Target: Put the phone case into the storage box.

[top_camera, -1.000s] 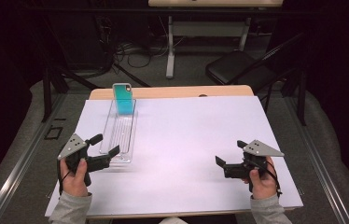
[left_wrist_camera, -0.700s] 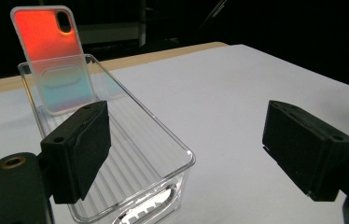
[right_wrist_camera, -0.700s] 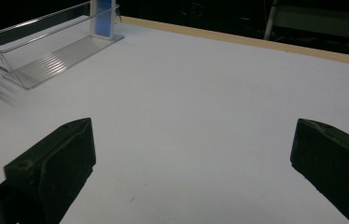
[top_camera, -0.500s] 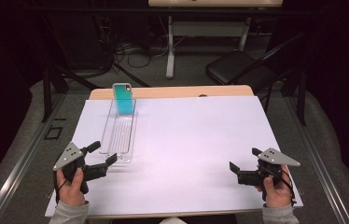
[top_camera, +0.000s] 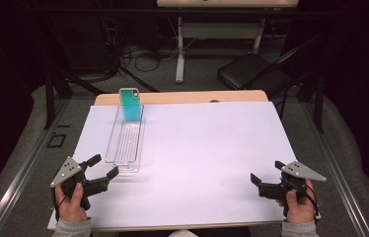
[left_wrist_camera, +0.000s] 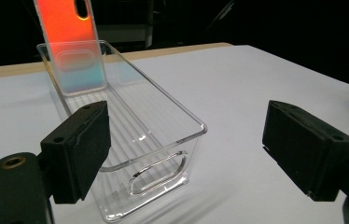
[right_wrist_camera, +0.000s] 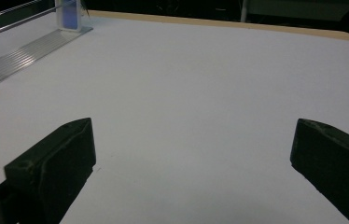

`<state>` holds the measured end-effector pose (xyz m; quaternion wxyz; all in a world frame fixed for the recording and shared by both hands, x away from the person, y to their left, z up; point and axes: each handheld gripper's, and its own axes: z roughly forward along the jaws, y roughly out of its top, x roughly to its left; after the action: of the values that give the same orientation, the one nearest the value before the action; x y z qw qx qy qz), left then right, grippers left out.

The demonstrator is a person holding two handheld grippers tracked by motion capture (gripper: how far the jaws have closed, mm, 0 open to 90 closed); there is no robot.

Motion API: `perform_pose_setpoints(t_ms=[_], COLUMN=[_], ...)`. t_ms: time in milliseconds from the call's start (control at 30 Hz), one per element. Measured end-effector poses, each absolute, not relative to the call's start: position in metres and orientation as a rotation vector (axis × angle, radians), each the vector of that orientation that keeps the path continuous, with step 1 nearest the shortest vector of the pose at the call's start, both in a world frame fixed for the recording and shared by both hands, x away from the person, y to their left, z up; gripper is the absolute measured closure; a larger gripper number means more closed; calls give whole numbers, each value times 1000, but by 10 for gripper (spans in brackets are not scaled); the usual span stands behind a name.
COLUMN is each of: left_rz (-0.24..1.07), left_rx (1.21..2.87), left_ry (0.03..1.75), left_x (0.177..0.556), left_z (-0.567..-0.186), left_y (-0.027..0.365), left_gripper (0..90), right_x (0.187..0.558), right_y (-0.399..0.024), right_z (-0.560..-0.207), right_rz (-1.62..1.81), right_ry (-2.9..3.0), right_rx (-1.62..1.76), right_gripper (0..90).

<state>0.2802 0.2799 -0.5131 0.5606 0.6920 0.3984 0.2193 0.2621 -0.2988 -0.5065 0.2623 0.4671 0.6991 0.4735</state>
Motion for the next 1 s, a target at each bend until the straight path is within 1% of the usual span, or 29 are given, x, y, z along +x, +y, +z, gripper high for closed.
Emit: perform_pose_setpoints(t_ms=[1000], left_rz=[544], left_rx=[1622], left_ry=[1030], left_x=[286], left_z=[-530], left_y=[303], left_gripper=[156], right_x=[269], right_y=[-308], right_z=[-526], right_rz=[1283], right_ry=[1903], right_rx=[1335], right_gripper=[0])
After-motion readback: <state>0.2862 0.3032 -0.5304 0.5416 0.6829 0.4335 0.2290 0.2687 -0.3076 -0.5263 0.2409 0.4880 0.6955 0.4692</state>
